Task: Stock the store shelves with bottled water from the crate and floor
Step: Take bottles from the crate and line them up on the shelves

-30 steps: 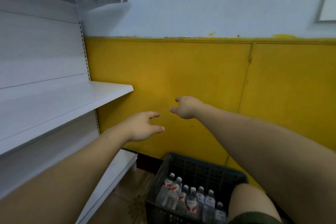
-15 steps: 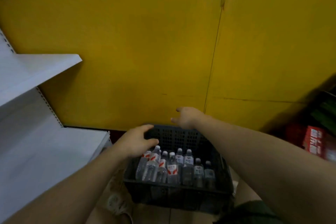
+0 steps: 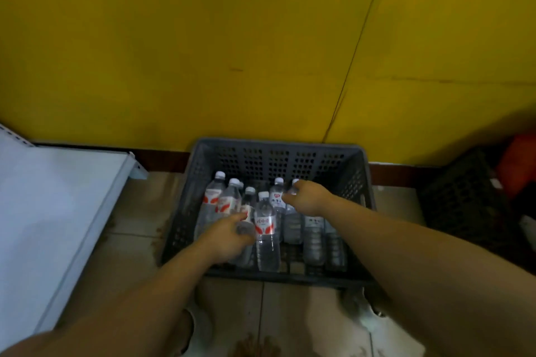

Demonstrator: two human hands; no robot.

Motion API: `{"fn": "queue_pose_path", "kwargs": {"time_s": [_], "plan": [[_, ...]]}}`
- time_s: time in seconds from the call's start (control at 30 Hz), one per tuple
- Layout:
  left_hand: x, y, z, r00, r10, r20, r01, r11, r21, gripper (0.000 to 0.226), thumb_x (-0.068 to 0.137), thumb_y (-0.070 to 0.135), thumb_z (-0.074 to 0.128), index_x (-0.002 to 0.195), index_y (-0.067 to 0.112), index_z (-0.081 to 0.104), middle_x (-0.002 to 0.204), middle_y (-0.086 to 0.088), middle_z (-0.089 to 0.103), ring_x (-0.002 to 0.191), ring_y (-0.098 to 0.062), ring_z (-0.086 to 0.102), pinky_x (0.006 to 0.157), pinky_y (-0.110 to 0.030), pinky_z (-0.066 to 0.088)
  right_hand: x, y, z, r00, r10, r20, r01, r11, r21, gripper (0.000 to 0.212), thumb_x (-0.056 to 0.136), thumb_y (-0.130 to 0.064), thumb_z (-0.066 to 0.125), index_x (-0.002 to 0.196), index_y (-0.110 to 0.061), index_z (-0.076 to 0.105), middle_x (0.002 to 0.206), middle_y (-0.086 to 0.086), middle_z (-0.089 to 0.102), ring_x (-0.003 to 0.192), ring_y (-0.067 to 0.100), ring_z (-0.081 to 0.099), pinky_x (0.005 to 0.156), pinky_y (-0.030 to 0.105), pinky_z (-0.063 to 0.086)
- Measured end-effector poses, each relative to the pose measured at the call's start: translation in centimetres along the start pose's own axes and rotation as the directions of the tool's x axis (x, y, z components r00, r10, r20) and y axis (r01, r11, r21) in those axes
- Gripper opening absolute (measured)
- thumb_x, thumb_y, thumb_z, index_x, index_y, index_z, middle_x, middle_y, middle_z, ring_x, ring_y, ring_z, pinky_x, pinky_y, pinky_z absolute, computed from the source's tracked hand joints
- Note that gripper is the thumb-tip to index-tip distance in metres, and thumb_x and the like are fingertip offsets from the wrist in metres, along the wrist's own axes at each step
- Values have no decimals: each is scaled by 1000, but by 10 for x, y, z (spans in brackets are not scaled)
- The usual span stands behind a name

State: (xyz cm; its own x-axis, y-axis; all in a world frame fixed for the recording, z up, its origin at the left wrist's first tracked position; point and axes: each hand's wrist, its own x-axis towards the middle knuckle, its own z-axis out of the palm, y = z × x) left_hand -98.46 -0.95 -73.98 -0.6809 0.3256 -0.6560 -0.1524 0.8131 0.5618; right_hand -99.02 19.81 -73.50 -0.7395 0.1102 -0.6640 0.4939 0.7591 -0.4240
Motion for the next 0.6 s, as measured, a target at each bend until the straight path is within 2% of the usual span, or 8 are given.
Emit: {"fn": "queue_pose_path", "kwargs": {"time_s": [0.03,0.07,0.17,0.27,0.37,0.43,0.53,0.6], "plan": [[15,-5,6,999,-18,32,19,999,-36,60,94,24,59,146,14,33,123,5,51,103,-8,51,82,-12,42,14,4,6,1000,2,7,-3,1000,17,51,103,-37,42,142,-6,41,142,18,46,121,35,51,97,42,43],[31,-11,12,998,-39,49,42,998,-49,59,92,25,62,144,15,36,122,5,51,103,-9,51,84,-16,44,27,6,12,1000,15,25,-16,999,35,50,103,-36,42,144,-6,40,145,18,44,128,35,46,102,39,40],[72,-25,28,991,-116,67,121,989,-84,62,87,31,67,142,19,40,142,-5,44,122,-23,48,100,-33,43,69,13,36,995,64,78,-74,989,132,60,100,-40,47,147,-4,34,151,16,38,132,33,42,105,35,37],[106,-38,43,982,-161,99,175,971,-165,60,89,24,66,142,16,40,144,-7,44,126,-24,46,99,-29,39,105,20,63,985,102,140,-130,969,208,72,96,-47,51,150,-6,27,153,14,34,131,31,44,102,35,40],[125,-54,55,970,-193,145,222,948,-227,58,89,19,66,141,13,41,141,-6,46,126,-22,46,94,-27,38,133,22,86,974,89,207,-158,923,350,71,97,-39,56,152,-8,22,151,11,37,129,30,46,91,28,41],[132,-64,62,962,-203,180,251,921,-298,59,88,12,67,140,11,41,141,-6,47,125,-20,47,102,-31,40,146,20,100,969,67,238,-170,880,443,77,93,-39,63,152,-11,22,146,7,41,128,29,48,98,31,44],[135,-72,66,957,-227,178,278,890,-360,61,86,7,68,141,9,40,140,-9,49,123,-19,48,108,-37,39,157,16,119,983,106,150,-168,852,496,58,91,-27,67,138,-8,39,123,8,54,116,26,54,96,34,47],[136,-74,65,958,-225,177,276,892,-359,67,86,10,69,144,10,36,141,-9,48,126,-21,47,106,-34,39,154,16,123,991,111,79,-135,861,490,57,90,-24,68,138,-10,40,127,10,55,118,28,55,95,35,47]]}}
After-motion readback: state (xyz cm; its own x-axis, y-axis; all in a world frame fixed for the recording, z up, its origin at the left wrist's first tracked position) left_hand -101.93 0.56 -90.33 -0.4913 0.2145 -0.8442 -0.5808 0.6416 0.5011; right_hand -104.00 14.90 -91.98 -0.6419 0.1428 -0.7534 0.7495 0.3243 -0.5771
